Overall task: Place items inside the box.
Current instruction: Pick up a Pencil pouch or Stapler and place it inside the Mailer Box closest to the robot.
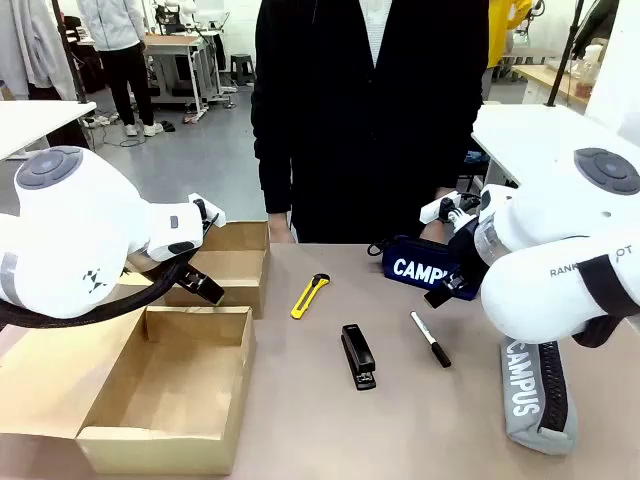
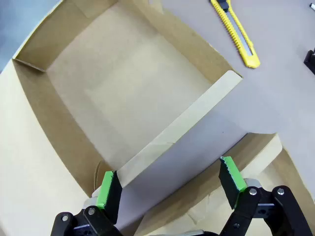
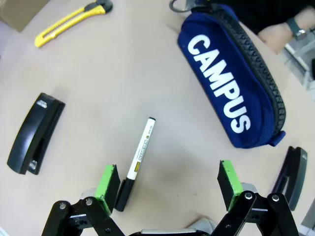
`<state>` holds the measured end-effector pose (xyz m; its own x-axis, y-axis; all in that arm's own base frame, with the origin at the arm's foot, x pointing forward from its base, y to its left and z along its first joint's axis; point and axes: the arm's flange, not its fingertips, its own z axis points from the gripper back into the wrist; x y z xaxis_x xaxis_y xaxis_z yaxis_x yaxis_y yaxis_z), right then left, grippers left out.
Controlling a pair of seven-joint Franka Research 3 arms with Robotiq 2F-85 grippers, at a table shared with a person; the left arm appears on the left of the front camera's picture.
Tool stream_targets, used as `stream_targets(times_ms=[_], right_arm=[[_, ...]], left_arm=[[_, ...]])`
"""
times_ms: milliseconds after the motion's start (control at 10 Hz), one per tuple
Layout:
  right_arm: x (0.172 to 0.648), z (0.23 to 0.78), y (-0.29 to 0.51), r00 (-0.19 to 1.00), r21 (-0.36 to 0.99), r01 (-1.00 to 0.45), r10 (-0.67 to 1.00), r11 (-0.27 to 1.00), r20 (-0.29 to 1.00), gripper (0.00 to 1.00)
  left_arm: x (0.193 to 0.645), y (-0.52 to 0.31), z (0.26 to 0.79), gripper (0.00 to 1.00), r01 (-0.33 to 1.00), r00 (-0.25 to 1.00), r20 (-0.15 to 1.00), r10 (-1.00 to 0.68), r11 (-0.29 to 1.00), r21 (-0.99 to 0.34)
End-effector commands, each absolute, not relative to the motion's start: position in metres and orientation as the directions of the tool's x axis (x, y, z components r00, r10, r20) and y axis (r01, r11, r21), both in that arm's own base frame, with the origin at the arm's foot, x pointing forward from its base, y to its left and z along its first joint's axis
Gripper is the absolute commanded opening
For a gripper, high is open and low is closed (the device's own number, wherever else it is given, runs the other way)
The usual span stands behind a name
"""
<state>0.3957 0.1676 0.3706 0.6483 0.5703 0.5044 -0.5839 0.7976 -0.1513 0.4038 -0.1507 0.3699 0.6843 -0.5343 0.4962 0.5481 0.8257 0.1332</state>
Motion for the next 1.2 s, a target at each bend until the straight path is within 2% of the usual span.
stream_targets(times_ms=[0,1100], right_arm=[[0.3957,0.3706,0.1676,0.648,-0.151,-0.584,0.570,0.798,0.504,1.00],[0.3957,0.3706,0.1676,0.648,-0.151,-0.584,0.570,0.798,0.504,1.00]], left_arm=[[0.4038,-0.1507,0.3699,1.00,0.548,0.684,0.496,-0.534,0.826,0.133],[0.4038,-0.1507,0.3699,1.00,0.548,0.684,0.496,-0.534,0.826,0.133]])
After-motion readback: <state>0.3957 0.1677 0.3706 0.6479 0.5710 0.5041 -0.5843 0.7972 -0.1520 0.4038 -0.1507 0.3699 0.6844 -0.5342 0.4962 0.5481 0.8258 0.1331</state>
